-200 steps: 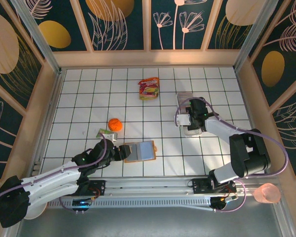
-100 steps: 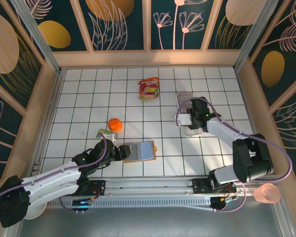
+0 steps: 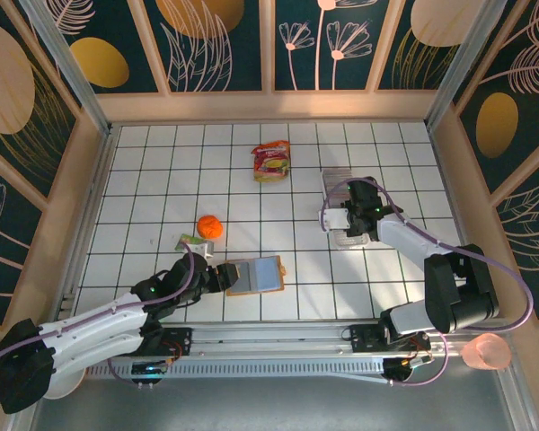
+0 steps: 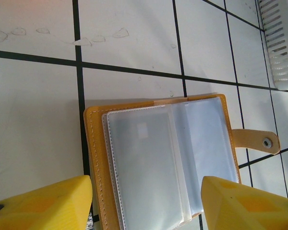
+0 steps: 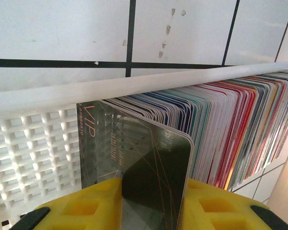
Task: Put the credit cards into the card holder
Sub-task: Pick up several credit cards from the storage box.
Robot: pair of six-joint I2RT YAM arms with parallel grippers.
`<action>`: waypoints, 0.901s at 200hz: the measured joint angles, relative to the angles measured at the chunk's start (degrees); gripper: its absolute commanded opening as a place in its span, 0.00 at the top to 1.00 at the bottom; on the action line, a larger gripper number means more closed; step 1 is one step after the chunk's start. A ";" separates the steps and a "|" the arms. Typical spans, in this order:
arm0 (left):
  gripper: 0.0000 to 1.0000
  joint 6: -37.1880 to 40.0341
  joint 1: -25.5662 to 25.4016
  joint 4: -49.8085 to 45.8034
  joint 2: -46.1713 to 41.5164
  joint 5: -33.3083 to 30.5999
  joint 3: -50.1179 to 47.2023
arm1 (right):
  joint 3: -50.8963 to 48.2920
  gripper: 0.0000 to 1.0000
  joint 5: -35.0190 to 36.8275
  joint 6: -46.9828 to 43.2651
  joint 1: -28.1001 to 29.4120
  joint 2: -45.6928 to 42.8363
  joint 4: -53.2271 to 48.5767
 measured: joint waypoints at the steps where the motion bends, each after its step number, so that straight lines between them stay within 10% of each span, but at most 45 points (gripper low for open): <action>1: 0.39 0.00 0.00 0.00 0.00 0.00 0.00 | 0.00 0.66 0.00 0.00 0.00 0.00 0.00; 180: 0.41 -0.46 0.00 0.24 0.00 0.63 -0.39 | 0.00 0.75 0.00 -0.20 0.00 -0.87 -0.85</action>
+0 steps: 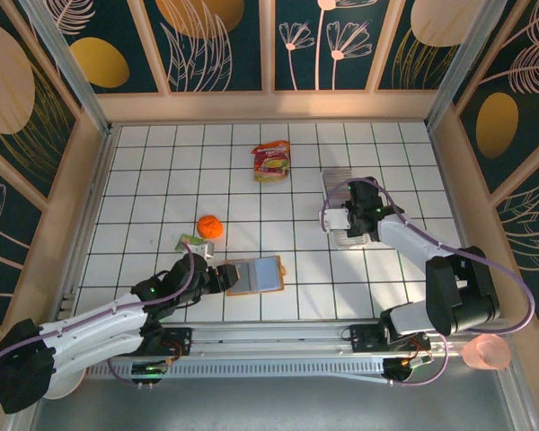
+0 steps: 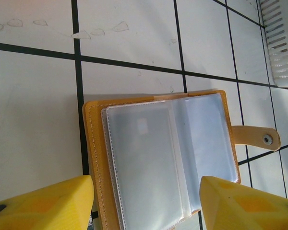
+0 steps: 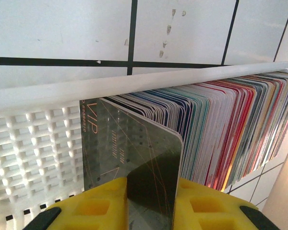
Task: Put the credit cards into the card holder
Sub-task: Pick up several credit cards from the storage box.
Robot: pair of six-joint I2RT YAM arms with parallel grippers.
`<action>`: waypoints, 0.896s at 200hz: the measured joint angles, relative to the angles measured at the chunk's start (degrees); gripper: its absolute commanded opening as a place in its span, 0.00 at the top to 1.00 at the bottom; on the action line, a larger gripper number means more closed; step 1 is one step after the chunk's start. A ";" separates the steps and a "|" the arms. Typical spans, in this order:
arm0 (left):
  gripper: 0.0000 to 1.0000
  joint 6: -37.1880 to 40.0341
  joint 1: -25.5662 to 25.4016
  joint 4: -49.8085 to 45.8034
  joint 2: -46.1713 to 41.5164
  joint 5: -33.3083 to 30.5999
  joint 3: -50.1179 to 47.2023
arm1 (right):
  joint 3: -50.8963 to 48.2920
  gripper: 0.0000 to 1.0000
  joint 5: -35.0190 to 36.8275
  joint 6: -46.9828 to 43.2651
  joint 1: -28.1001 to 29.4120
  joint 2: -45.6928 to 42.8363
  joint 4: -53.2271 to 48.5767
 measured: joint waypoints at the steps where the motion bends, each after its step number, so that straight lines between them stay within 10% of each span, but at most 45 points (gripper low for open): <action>1: 0.41 0.00 0.00 -0.02 0.00 0.00 0.00 | 0.00 0.75 0.00 0.00 0.00 -0.02 0.00; 179: 0.42 -0.63 0.00 0.79 0.02 0.44 -0.26 | 0.02 0.87 -0.57 0.00 -0.04 -4.11 -3.98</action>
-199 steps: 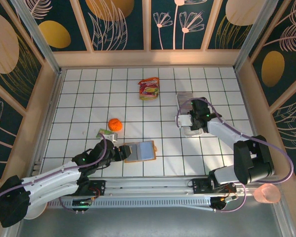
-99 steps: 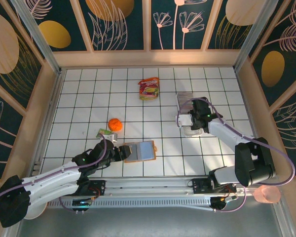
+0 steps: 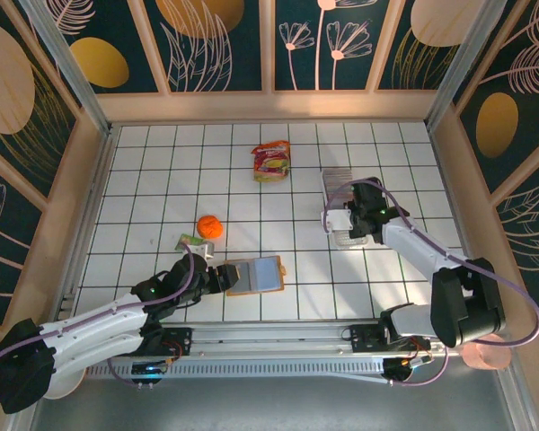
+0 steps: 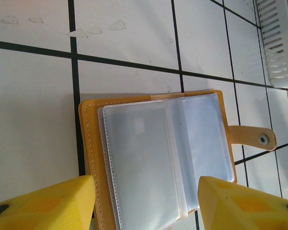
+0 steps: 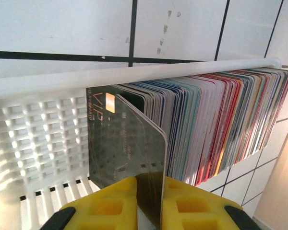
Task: Put the credit cards into the card holder
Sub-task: Pick up several credit cards from the storage box, then place several credit cards in the storage box.
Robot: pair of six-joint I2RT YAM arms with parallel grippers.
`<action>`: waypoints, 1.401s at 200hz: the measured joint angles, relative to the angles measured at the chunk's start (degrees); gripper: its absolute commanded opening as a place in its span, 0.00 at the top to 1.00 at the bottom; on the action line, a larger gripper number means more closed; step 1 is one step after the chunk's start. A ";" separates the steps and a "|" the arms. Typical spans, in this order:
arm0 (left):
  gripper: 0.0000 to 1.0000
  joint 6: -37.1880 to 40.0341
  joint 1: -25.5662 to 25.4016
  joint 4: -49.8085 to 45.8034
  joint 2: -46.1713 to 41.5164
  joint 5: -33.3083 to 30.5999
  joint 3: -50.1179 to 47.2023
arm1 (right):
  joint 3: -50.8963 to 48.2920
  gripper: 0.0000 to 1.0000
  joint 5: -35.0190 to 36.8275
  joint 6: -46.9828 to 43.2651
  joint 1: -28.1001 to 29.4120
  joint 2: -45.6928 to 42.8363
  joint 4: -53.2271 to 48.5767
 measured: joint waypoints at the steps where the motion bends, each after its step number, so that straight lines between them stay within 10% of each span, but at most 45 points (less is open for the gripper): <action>1: 0.42 -0.02 0.00 0.00 -0.02 0.00 0.00 | 0.00 0.87 -0.02 0.00 0.00 -0.09 -0.09; 101: 0.43 -0.22 0.00 0.07 0.00 0.02 0.00 | 1.36 1.00 -1.38 2.10 2.47 -8.52 -9.25; 186: 0.45 -0.15 0.00 -0.15 -1.60 -2.34 0.04 | -1.68 1.00 0.50 14.82 30.60 -37.86 -11.26; 280: 0.46 -0.90 0.00 -2.64 -7.43 -5.49 0.17 | -4.94 1.00 7.32 26.58 48.48 -40.54 -9.79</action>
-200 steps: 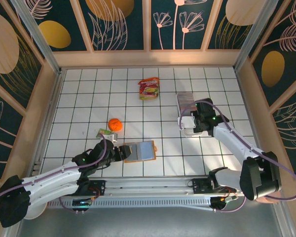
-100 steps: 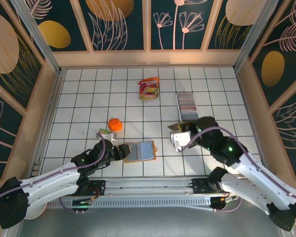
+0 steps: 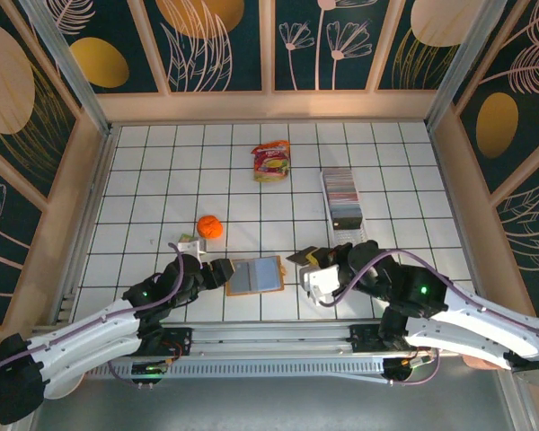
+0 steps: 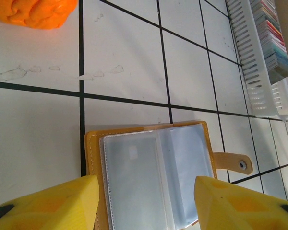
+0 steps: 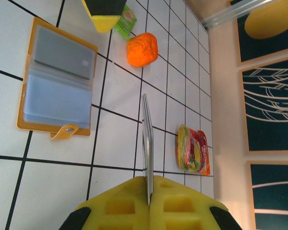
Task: Put the credit cards into the card holder
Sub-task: Place several credit cards in the storage box.
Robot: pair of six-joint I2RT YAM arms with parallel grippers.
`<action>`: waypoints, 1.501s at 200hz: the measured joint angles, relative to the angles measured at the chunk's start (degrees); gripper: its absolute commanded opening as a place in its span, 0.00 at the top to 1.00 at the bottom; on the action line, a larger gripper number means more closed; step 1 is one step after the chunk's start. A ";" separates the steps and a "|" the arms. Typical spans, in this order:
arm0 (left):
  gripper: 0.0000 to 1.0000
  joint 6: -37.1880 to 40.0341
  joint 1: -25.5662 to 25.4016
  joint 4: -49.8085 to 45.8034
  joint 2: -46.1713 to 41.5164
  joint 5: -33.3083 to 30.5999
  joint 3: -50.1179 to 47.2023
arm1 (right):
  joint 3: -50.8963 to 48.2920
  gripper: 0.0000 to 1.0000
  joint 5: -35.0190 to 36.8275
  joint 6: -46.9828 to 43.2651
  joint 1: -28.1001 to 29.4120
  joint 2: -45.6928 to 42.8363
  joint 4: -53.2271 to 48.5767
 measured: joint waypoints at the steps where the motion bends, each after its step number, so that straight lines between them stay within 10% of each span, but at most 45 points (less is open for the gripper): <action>1: 0.46 0.00 0.00 0.00 0.00 0.00 0.00 | 0.02 1.00 0.11 0.02 0.00 0.02 -0.11; 32: 0.47 -0.17 0.00 0.02 0.96 0.04 0.00 | 4.04 1.00 2.01 1.51 -4.59 4.13 -7.41; 85: 0.47 -0.11 0.00 1.38 4.74 0.94 0.00 | 11.34 1.00 -1.20 1.66 -36.68 22.53 -18.40; 300: 0.46 0.50 0.00 1.75 0.79 2.05 -0.24 | 15.82 0.93 -9.49 -20.17 -47.91 47.34 -6.05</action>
